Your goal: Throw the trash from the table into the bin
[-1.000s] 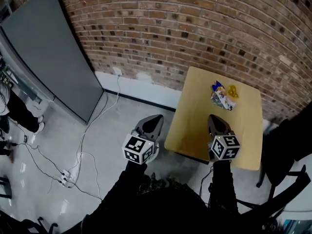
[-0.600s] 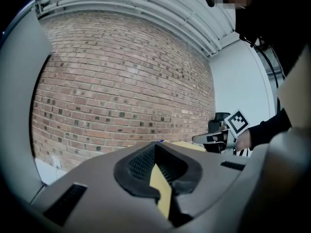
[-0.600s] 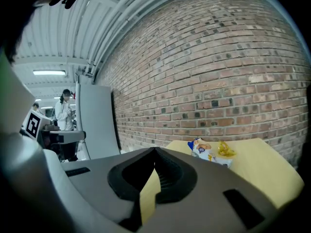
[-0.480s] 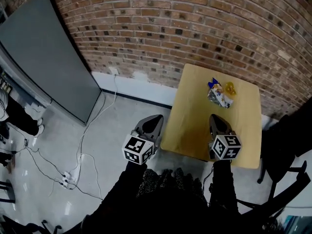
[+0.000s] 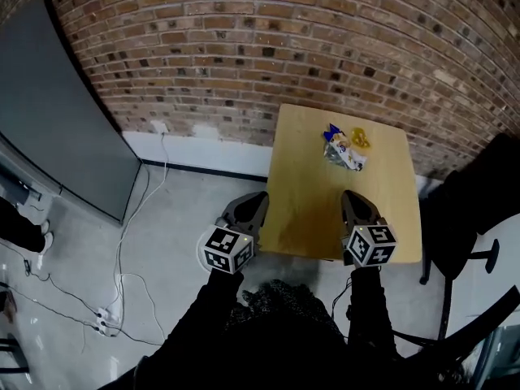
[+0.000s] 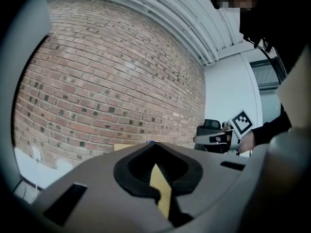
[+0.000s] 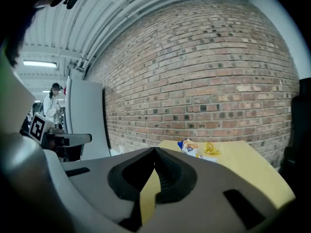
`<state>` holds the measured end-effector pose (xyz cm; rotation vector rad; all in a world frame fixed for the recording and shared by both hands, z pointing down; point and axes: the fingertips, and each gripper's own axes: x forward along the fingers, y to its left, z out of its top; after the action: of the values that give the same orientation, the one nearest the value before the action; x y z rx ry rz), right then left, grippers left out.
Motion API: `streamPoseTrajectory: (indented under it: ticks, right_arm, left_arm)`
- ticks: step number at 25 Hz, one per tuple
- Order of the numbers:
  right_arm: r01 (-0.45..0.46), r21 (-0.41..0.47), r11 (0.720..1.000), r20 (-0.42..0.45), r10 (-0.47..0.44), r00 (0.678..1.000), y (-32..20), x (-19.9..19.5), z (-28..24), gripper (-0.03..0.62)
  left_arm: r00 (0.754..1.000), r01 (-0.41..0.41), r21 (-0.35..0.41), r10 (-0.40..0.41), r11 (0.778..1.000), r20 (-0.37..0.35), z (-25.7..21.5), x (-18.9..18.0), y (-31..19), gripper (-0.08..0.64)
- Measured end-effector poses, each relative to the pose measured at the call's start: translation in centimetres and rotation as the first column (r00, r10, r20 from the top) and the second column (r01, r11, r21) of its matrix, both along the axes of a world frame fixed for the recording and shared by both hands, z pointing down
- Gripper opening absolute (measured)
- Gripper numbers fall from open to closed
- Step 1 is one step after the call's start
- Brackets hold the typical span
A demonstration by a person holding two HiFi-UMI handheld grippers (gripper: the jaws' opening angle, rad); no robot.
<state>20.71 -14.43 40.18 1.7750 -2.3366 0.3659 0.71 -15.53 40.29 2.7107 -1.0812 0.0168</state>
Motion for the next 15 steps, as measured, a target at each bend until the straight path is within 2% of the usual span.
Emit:
streamPoseTrajectory:
  ticks: [8,12,15]
  right_arm:
    - [-0.017,0.006,1.000,0.004,0.017,1.000,-0.5,0.9,-0.1,0.012]
    - [-0.018,-0.008,1.000,0.052,0.019,0.998,-1.5,2.2,0.8,0.012]
    - [-0.011,-0.011,1.000,0.057,0.012,0.998,-2.4,3.4,1.3,0.012]
  left_arm:
    - [1.000,-0.021,0.016,0.021,1.000,0.012,-0.7,1.2,-0.7,0.003]
    - [1.000,-0.009,0.002,0.009,1.000,0.021,-0.2,1.7,-1.2,0.003]
    - [0.999,0.007,0.004,-0.007,1.000,0.038,-0.1,2.6,-1.6,0.003]
